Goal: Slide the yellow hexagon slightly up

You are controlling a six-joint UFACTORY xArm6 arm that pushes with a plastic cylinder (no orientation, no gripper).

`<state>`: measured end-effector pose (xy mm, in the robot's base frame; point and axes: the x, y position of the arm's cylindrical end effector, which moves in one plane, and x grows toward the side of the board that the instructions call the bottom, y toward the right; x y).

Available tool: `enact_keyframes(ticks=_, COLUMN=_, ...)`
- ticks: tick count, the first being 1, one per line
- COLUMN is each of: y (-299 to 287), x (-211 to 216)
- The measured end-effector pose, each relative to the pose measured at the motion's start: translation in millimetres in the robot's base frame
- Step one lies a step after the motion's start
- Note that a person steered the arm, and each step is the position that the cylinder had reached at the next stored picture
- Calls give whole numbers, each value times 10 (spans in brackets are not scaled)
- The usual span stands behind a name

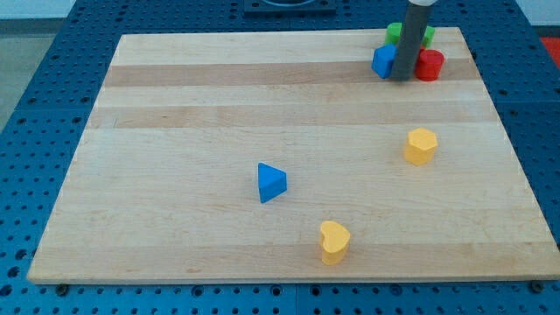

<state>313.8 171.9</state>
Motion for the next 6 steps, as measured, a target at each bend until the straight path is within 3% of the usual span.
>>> enact_keyframes(ticks=1, y=-18, x=405)
enact_keyframes(ticks=3, y=-417, x=1944)
enact_keyframes(ticks=4, y=-417, x=2394)
enact_keyframes(ticks=5, y=-297, x=2468)
enact_keyframes(ticks=6, y=-94, x=1699)
